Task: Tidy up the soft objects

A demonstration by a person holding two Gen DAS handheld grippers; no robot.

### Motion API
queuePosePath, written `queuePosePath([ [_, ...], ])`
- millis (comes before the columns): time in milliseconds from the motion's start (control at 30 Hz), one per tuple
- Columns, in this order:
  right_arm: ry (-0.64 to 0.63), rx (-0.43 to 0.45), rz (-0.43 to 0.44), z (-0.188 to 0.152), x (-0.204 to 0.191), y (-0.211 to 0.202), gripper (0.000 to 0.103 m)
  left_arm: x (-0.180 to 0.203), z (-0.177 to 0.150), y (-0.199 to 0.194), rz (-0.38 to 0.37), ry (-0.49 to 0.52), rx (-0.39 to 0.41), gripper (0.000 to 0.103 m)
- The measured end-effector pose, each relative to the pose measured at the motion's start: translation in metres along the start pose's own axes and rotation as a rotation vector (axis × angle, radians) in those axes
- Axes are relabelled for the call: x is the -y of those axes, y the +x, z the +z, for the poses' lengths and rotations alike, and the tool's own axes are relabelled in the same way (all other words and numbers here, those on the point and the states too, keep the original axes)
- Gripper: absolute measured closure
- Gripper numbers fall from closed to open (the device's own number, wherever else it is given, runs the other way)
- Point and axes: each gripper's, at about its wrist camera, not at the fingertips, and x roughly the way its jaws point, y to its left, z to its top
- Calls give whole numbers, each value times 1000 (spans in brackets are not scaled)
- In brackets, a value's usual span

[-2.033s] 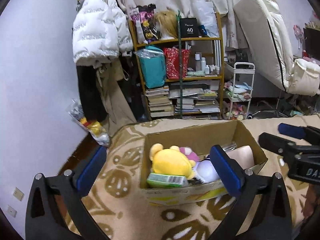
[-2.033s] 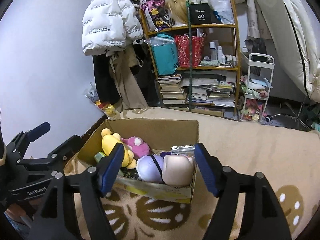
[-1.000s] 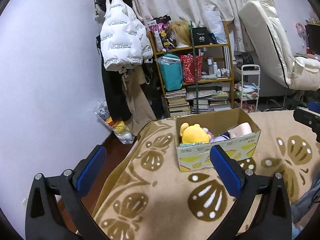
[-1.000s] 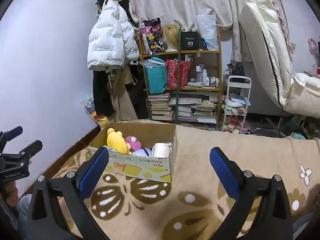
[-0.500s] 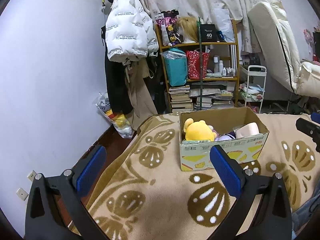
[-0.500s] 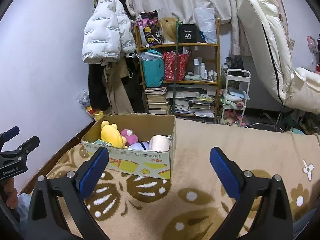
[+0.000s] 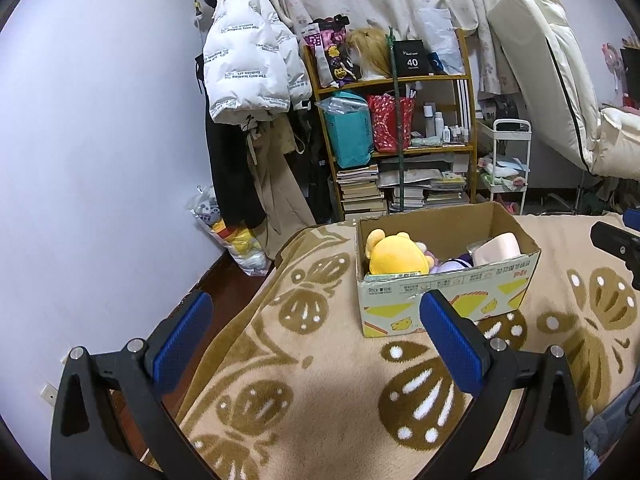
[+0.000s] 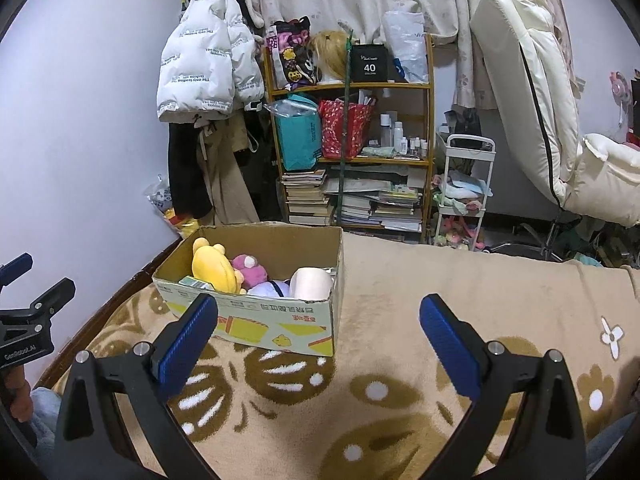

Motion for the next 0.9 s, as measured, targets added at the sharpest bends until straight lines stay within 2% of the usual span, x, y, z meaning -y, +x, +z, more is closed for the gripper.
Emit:
queuePosePath([
  [900, -1, -2, 2, -3, 10, 3, 0, 2, -3, 1, 2, 8, -12, 1],
])
